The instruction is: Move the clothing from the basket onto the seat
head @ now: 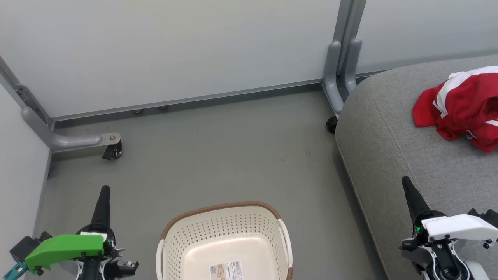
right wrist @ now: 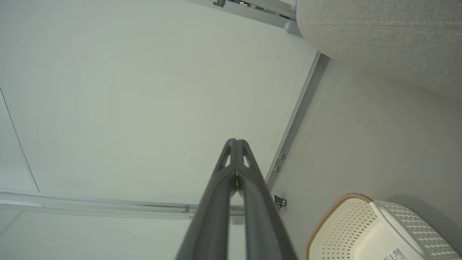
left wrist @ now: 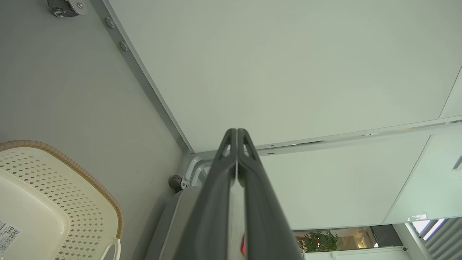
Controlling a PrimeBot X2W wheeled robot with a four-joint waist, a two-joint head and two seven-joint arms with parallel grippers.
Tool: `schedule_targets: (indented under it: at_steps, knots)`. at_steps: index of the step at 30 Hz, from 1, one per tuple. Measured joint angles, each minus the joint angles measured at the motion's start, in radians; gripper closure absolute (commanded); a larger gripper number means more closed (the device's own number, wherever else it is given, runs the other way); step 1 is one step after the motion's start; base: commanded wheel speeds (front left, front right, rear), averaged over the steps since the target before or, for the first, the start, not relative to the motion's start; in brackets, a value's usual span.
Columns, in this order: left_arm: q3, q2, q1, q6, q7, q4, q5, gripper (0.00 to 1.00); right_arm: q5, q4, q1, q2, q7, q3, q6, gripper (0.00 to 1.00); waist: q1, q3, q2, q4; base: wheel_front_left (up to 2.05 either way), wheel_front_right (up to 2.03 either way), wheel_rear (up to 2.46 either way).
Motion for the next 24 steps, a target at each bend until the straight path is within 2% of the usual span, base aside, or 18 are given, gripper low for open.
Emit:
schedule_targets:
  at_steps: [24]
  knots:
    - [0.015, -0.001, -0.014, -0.004, 0.046, -0.003, -0.166, 1.00, 0.170, 0.005, -0.008, 0.001, 0.047, -0.025, 0.000, 1.00, 0.0000, 0.001, 0.0000, -0.008, 0.00, 0.00, 0.00]
